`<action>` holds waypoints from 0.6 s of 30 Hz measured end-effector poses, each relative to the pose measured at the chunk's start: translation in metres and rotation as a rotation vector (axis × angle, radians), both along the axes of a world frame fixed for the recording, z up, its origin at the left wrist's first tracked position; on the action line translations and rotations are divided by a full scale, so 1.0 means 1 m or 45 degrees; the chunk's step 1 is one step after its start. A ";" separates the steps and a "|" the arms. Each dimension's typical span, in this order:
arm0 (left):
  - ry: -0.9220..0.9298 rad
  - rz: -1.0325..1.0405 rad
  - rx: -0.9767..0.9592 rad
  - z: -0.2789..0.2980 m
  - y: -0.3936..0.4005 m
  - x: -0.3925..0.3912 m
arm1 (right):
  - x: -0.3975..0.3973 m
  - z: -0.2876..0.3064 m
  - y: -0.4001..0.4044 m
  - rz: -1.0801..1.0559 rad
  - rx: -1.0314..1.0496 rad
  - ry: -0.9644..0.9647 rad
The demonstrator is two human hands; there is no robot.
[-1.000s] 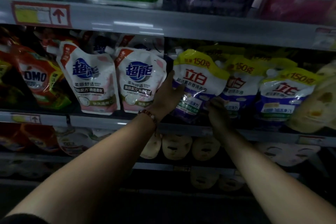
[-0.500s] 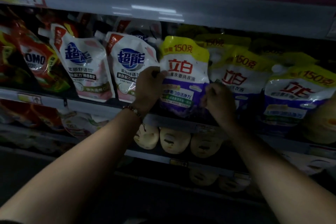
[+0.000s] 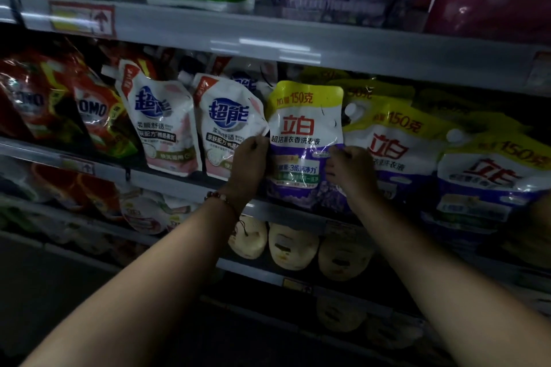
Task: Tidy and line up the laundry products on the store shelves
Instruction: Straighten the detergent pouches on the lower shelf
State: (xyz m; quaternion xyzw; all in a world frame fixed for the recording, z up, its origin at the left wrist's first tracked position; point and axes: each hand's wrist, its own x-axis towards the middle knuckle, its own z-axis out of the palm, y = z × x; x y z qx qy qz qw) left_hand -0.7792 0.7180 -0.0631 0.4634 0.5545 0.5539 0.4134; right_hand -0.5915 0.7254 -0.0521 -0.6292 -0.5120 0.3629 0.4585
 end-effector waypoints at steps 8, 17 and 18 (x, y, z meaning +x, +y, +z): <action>0.246 -0.529 -0.178 0.007 0.012 -0.005 | -0.006 -0.011 -0.013 0.096 -0.044 0.094; 0.546 -0.512 -0.343 0.006 0.015 0.000 | -0.010 0.019 -0.032 0.171 -0.026 -0.352; 0.596 -0.487 -0.314 0.004 0.017 0.000 | -0.015 0.028 -0.040 0.200 0.086 -0.527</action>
